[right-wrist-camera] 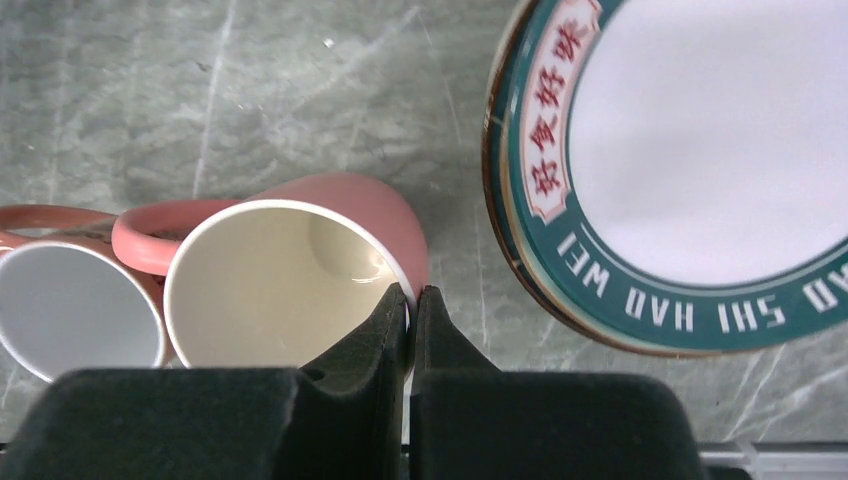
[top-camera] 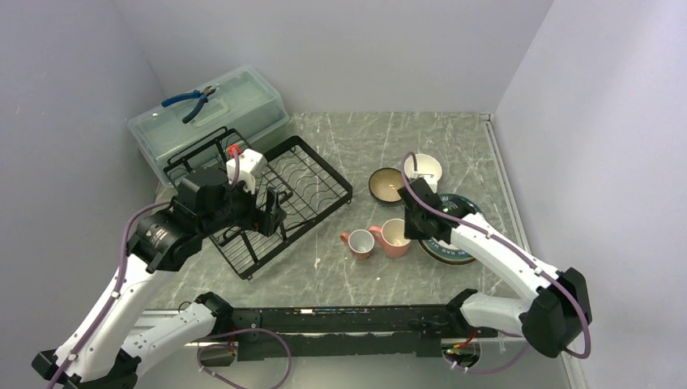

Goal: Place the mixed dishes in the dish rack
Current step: Move the cup to the center of the board.

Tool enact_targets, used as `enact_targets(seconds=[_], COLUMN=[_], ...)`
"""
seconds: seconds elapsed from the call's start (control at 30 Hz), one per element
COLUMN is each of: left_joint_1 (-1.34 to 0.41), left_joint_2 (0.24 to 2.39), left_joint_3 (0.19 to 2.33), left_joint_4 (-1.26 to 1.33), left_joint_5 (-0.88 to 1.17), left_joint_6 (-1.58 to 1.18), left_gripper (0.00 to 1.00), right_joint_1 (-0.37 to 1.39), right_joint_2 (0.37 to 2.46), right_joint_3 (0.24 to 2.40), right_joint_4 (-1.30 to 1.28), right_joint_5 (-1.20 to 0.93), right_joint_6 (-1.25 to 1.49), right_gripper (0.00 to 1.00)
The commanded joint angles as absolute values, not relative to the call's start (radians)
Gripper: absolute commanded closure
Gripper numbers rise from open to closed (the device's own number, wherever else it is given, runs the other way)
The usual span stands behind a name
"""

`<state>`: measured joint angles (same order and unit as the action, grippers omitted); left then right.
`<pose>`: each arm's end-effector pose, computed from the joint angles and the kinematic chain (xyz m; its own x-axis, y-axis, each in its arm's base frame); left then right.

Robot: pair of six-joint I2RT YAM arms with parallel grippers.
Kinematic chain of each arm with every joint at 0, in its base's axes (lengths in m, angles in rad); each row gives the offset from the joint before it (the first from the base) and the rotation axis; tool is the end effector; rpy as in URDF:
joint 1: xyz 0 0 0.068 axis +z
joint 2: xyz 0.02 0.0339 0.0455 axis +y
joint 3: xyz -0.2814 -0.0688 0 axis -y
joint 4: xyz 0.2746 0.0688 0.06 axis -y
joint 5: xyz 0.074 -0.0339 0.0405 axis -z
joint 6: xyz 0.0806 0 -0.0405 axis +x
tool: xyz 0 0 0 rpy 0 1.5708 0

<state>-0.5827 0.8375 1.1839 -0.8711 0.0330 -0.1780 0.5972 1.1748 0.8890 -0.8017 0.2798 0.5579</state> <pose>0.1683 -0.1141 0.3948 -0.5133 0.1263 -0.8489 0.4907 0.8547 -0.1695 0.2293 0.1290 0.2192 -0.8511 0.0365 -0.5237 0.0192 0.9991 0.0386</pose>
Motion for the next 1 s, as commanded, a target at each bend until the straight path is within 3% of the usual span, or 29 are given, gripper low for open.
enact_targets(seconds=[0.0, 0.83, 0.97], left_joint_1=[-0.58, -0.58, -0.58], left_joint_2=[0.818, 0.801, 0.799], left_joint_3=[1.18, 1.171, 1.168], left_joint_4=[-0.814, -0.809, -0.807], left_joint_5=[0.059, 0.077, 0.077], left_joint_6=[-0.175, -0.169, -0.169], left_gripper=[0.01, 0.01, 0.01], right_joint_1=[0.598, 0.679, 0.689], right_joint_2=[1.095, 0.875, 0.877], right_joint_3=[0.851, 0.713, 0.728], right_joint_4=[-0.831, -1.001, -1.016], right_joint_5=[0.313, 0.25, 0.264], right_joint_6=[0.676, 0.863, 0.868], right_gripper=[1.0, 1.0, 0.86])
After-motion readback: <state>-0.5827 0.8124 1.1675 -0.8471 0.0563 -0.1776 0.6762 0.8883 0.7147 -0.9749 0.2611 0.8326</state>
